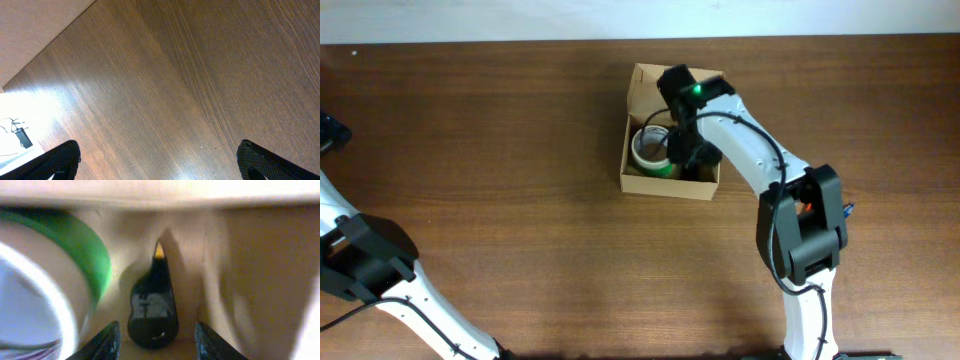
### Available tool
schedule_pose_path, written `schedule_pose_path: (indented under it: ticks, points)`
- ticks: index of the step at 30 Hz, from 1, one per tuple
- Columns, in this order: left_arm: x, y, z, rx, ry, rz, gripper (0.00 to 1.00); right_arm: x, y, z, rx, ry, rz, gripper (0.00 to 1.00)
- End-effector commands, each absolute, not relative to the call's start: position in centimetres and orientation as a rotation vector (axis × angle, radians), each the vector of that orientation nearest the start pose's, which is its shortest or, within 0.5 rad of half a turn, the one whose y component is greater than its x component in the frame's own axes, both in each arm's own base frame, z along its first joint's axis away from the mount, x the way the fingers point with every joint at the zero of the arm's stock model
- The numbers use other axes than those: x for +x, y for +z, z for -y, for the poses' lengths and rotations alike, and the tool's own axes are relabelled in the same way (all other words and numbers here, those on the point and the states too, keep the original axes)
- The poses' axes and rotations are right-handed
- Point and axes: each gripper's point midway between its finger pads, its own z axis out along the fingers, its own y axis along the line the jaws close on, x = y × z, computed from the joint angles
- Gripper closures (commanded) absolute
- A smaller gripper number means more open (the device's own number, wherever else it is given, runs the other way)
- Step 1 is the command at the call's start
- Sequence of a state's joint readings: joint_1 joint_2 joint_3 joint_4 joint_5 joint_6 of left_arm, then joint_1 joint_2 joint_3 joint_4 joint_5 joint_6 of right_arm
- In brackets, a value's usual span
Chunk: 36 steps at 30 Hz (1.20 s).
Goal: Pack container
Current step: 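Lower the cutter to the box floor beside the tapes and open the right gripper, then lift the right gripper out of the box and move to the orange knife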
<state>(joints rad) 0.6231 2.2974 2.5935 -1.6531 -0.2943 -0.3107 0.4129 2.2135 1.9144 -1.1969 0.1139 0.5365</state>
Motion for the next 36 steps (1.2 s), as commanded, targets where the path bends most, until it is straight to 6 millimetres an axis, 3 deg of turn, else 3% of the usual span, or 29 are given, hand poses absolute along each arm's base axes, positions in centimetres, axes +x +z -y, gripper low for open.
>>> schedule_pose_path:
  ticks: [1, 7, 9, 13, 17, 20, 25, 28, 30, 33, 36]
  points:
    - [34.3, 21.6, -31.0, -1.381, 0.474, -2.574, 0.00, 44.3, 10.2, -15.9, 0.158, -0.134, -2.910, 0.51]
    - [34.3, 21.6, -31.0, -1.381, 0.474, -2.573, 0.00, 45.2, 15.3, -16.1, 0.158, -0.102, -2.844, 0.51]
    - [34.3, 21.6, -31.0, -1.381, 0.474, -2.573, 0.00, 44.9, 16.2, -16.0, 0.135, -0.104, -2.844, 0.58]
    - [34.3, 21.6, -31.0, -1.381, 0.474, -2.574, 0.00, 43.1, 17.2, -15.1, 0.082, -0.164, -2.904, 0.79]
    - [34.3, 21.6, -31.0, -1.381, 0.474, -2.573, 0.00, 40.9, 19.5, -12.9, 0.027, -0.313, -2.912, 0.81]
    - [34.3, 21.6, -31.0, -1.381, 0.474, -2.573, 0.00, 39.2, 22.6, -11.6, -0.013, -0.394, -2.862, 0.81]
    - [34.3, 21.6, -31.0, -1.381, 0.474, -2.573, 0.00, 36.5, 29.7, -11.1, -0.123, -0.342, -2.691, 0.81]
    - [34.3, 21.6, -31.0, -1.381, 0.474, -2.574, 0.00, 34.4, 34.2, -9.5, -0.147, -0.337, -2.571, 0.79]
    - [34.3, 21.6, -31.0, -1.381, 0.474, -2.573, 0.00, 33.3, 36.0, -8.3, -0.107, -0.308, -2.529, 0.78]
    - [34.3, 21.6, -31.0, -1.381, 0.474, -2.574, 0.00, 32.3, 36.0, -5.4, -0.026, -0.338, -2.540, 0.76]
    - [34.3, 21.6, -31.0, -1.381, 0.474, -2.573, 0.00, 31.6, 32.0, -2.4, 0.057, -0.393, -2.691, 0.76]
